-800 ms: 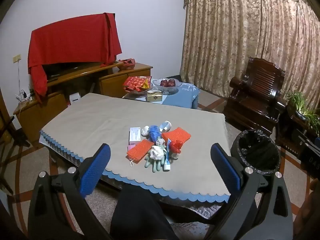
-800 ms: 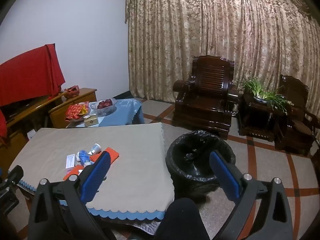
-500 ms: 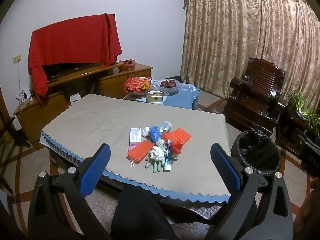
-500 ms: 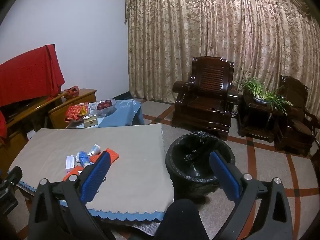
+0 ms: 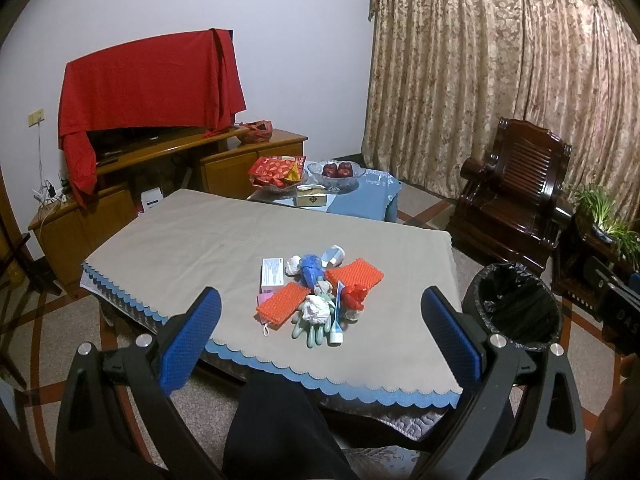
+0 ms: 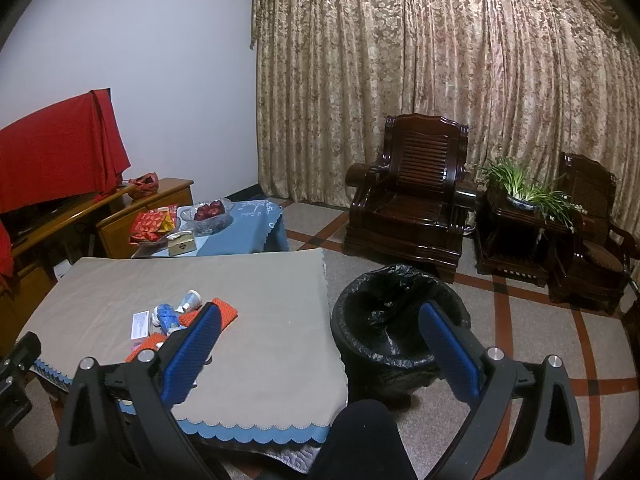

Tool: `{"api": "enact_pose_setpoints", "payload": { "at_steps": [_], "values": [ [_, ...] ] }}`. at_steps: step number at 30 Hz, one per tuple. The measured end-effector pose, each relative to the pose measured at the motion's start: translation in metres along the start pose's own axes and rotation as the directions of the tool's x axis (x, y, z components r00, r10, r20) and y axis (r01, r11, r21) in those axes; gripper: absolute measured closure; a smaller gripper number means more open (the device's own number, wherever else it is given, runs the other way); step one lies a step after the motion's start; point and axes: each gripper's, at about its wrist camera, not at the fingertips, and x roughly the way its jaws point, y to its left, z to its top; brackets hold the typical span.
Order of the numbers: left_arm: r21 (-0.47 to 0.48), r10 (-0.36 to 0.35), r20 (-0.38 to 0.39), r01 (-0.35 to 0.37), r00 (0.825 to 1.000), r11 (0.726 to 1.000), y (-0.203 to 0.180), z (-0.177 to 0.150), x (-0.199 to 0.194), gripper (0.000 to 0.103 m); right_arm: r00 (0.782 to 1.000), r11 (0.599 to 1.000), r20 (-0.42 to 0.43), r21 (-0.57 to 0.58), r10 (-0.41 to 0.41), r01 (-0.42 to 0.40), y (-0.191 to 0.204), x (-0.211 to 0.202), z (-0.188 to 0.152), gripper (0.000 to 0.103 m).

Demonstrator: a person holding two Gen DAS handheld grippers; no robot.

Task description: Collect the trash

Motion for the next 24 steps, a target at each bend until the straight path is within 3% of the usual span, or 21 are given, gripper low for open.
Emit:
{"api": "enact_pose_setpoints", "payload": {
  "at_steps": [24],
  "values": [
    [-0.002,-0.002,0.003,0.002,1.0,1.0,0.0001,-0.0001,-0.0001,0.006,1.0,1.0,0.0,-0.001,0.0,0.0,-0.0005,-0.0016,0.0036,0.006]
  ]
}}
